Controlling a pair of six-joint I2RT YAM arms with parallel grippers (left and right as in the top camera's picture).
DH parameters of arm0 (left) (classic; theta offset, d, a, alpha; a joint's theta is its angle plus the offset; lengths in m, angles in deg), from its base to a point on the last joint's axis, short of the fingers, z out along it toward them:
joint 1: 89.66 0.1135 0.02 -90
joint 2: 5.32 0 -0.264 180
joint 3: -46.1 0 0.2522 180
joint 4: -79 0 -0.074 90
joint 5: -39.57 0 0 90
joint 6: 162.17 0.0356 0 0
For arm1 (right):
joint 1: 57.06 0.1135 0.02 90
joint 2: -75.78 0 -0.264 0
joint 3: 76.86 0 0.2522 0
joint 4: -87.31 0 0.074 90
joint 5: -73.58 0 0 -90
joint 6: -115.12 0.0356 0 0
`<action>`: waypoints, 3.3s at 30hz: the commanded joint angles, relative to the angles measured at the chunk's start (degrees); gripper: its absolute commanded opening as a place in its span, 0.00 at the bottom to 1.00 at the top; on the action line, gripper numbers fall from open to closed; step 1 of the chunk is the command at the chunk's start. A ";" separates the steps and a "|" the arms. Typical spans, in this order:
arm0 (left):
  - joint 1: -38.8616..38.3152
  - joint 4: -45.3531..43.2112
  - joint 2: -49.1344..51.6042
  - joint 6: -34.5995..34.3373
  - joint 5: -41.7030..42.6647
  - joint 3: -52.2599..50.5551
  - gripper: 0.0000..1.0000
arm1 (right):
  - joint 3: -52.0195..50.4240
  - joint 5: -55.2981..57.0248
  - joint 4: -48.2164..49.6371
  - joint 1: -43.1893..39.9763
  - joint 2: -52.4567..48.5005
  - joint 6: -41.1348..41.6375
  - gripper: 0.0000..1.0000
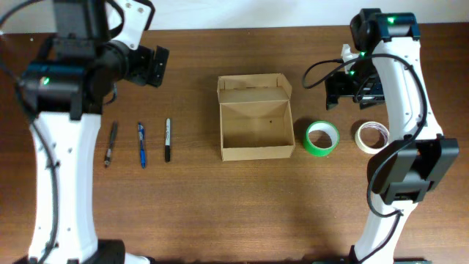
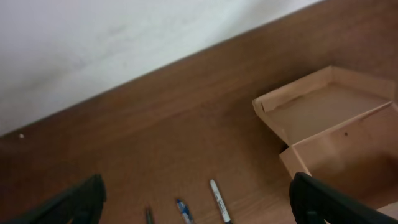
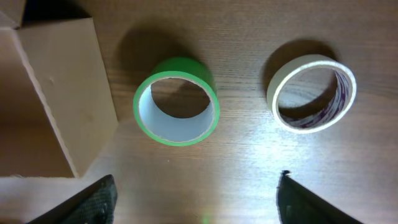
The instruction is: Pack container
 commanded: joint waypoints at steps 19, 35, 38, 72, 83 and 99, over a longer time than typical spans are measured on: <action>-0.13 -0.72 -1.77 0.98 -0.42 0.55 0.96 | -15.91 20.28 3.82 22.56 25.33 16.70 0.83; -0.13 -0.79 -1.79 1.14 1.11 0.55 0.97 | -56.00 16.33 35.76 18.62 42.42 20.52 0.74; -0.17 -0.79 -1.79 1.14 1.27 0.55 0.96 | -56.59 12.26 44.52 14.10 37.42 21.00 0.74; -0.17 -0.98 -1.88 1.18 2.62 0.55 0.97 | -62.53 3.45 49.27 -0.02 24.37 17.49 0.69; -0.17 -0.98 -1.88 1.16 2.64 0.55 0.97 | -67.21 2.16 51.80 -0.02 24.37 17.51 0.54; -0.17 -1.07 -1.88 1.16 2.62 0.55 0.97 | -58.58 0.98 46.62 0.00 25.22 18.64 0.04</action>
